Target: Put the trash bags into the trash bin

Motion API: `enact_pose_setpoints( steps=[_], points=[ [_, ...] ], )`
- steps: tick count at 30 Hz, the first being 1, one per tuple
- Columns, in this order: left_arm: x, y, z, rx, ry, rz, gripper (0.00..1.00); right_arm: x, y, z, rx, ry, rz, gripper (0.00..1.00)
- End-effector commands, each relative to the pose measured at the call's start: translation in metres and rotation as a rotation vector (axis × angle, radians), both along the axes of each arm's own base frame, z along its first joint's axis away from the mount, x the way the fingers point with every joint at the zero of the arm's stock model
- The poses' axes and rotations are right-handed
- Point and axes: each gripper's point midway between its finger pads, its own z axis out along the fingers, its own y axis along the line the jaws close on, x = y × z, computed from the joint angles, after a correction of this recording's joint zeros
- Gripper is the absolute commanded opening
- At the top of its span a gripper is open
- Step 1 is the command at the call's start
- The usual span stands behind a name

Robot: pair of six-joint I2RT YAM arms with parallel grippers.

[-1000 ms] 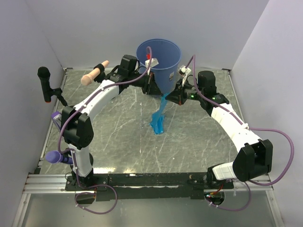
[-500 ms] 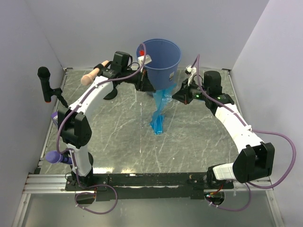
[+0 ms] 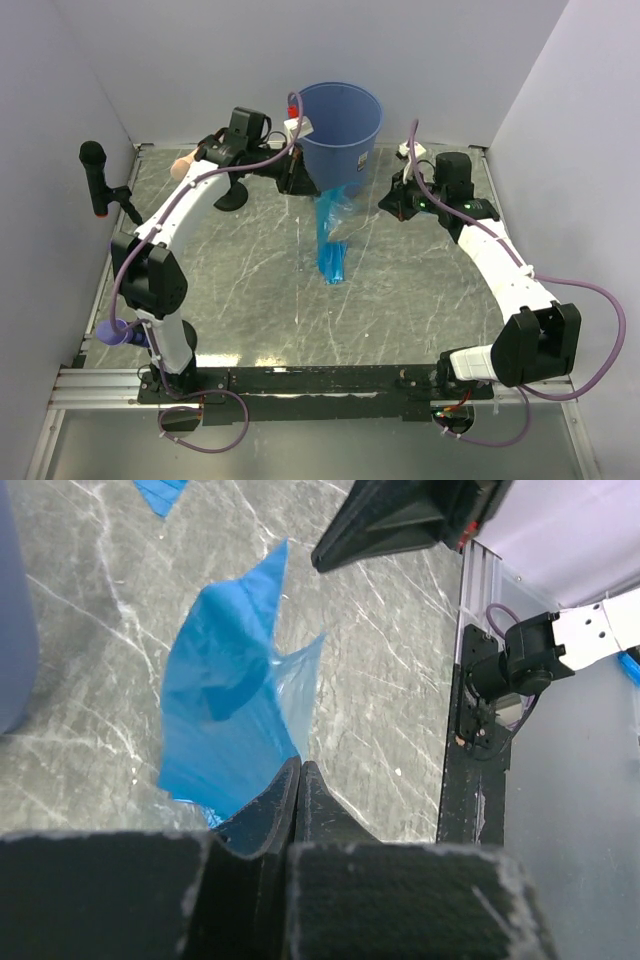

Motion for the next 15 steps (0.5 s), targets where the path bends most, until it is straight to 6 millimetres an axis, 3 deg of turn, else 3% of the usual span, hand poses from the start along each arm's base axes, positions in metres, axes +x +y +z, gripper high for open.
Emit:
enact_pose_setpoints(
  steps=[1, 3, 6, 7, 11, 15],
  points=[
    [-0.006, 0.013, 0.032, -0.028, -0.1, 0.002, 0.01, 0.013, -0.021, 0.03, -0.035, -0.1, -0.085, 0.0],
    [-0.005, 0.013, 0.034, -0.036, -0.092, 0.011, 0.01, 0.01, -0.015, 0.042, 0.011, -0.111, -0.055, 0.0],
    [-0.004, 0.011, 0.036, -0.054, -0.078, 0.024, 0.01, -0.021, 0.023, 0.066, 0.177, -0.089, 0.183, 0.38],
    [-0.004, 0.011, 0.036, -0.061, -0.071, 0.03, 0.01, -0.029, 0.034, 0.068, 0.217, -0.065, 0.224, 0.57],
    [-0.003, 0.01, 0.034, -0.074, -0.062, 0.038, 0.01, -0.042, 0.066, 0.07, 0.247, -0.048, 0.312, 0.99],
    [-0.003, 0.008, 0.036, -0.089, -0.025, 0.058, 0.01, -0.03, 0.087, 0.073, 0.322, 0.038, 0.257, 1.0]
  ],
)
